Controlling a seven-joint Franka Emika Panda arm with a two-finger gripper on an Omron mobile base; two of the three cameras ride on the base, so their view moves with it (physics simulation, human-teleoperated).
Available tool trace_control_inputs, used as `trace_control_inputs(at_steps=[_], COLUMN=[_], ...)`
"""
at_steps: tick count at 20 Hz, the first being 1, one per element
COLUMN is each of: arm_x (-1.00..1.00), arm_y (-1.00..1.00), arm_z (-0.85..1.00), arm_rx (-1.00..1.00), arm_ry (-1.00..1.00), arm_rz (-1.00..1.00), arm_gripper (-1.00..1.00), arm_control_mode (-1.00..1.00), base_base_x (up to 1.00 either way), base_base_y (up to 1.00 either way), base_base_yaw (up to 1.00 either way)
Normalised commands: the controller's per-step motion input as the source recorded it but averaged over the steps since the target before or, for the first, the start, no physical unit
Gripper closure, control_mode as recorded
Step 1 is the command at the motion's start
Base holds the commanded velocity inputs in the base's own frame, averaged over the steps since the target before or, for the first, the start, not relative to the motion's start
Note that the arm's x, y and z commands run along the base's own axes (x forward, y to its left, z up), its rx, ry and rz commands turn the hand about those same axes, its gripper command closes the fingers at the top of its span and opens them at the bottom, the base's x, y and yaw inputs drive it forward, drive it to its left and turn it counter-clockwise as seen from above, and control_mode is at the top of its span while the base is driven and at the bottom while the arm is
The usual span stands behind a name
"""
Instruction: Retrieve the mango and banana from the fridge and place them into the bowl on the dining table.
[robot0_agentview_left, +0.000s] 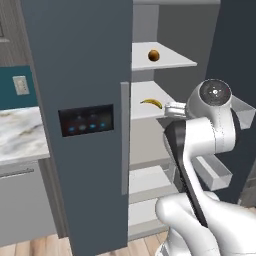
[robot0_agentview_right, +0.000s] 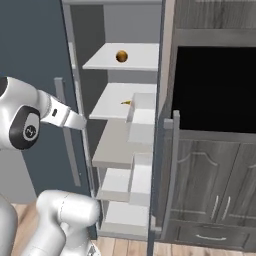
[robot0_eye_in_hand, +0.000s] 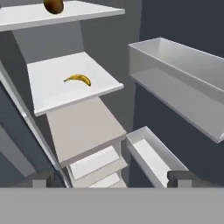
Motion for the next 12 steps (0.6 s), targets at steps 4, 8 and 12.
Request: trace_control_inputs(at_steps=[4,8,12], arm_x=[0.00,0.00,0.00], arm_y=[0.00,0.00,0.00], arm_z=[0.00,0.00,0.00], arm_rx=[0.00,0.00,0.00], arm_ry=[0.00,0.00,0.00], arm_rz=[0.00,0.00,0.00], arm_gripper=[-1.00,-1.00,-1.00], arm_control_mode=[1.00,1.00,1.00], base_base_x=[0.56,0.32,0.38], base_base_y=[-0.34,-0.49,-0.37], base_base_yaw=[0.05,0.05,0.06])
